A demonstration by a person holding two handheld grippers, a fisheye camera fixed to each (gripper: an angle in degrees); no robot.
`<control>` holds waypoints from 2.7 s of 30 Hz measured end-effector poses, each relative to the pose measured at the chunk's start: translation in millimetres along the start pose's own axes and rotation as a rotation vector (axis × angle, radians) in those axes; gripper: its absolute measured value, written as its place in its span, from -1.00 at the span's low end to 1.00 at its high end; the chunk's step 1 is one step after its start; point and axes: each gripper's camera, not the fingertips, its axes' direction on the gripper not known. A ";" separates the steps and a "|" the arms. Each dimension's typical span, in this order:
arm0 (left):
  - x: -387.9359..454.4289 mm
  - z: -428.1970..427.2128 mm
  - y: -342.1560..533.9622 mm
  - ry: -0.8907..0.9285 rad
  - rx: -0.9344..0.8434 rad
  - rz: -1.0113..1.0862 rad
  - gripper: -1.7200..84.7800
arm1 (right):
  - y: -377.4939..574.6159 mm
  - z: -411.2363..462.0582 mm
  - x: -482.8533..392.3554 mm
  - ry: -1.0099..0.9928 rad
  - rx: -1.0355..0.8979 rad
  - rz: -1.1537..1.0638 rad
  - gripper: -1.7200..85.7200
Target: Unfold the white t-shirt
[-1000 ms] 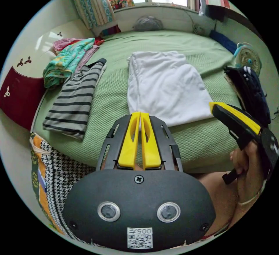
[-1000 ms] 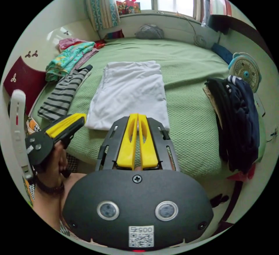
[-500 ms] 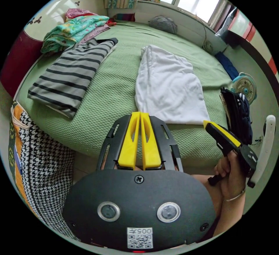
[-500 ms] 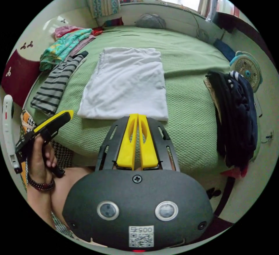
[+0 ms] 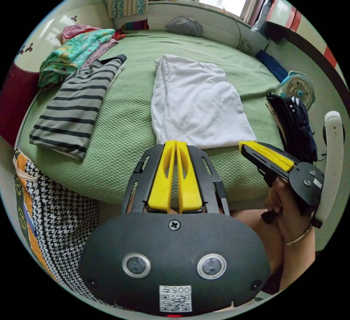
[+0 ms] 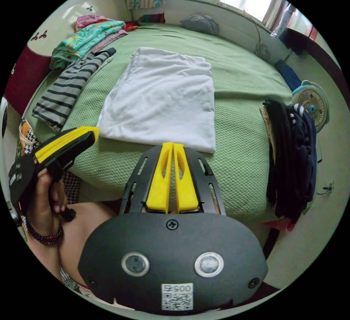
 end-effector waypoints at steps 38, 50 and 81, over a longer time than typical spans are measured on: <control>-26.3 27.8 -1.4 -0.027 -0.050 0.010 -0.97 | -4.7 35.7 -43.0 -0.020 -0.013 -0.037 -0.99; -64.8 34.2 -12.8 -0.008 -0.060 -0.071 -0.97 | -10.4 44.2 -71.8 -0.074 -0.004 -0.095 -0.99; -157.2 48.1 -45.9 -0.002 -0.023 -0.181 -0.86 | -40.9 82.0 -162.7 -0.077 -0.001 -0.255 -0.75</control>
